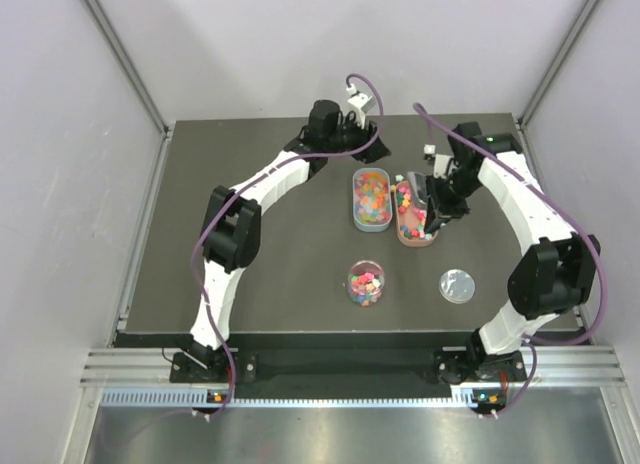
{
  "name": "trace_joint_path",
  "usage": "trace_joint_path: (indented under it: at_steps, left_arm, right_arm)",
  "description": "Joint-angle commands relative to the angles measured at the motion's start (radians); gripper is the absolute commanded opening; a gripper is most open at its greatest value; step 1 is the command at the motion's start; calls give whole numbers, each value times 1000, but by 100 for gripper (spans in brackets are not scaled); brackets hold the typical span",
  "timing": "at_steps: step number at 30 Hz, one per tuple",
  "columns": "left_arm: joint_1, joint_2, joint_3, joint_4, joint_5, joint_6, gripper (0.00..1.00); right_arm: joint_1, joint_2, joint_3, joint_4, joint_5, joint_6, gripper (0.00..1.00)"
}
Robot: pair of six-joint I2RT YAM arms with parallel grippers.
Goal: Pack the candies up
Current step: Scoop the fake candies from the storage box.
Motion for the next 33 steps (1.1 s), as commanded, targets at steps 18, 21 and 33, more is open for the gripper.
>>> trace_joint_path:
  at_steps: [18, 21, 33]
  left_arm:
    - [-133, -66, -139, 66, 137, -144, 50]
    - [-136, -47, -114, 67, 125, -141, 50]
    - [-137, -32, -71, 66, 49, -83, 51]
  right_arm:
    - [77, -29, 191, 3, 34, -38, 0]
    - [67, -36, 254, 9, 48, -31, 0]
    - [37, -44, 190, 27, 118, -31, 0]
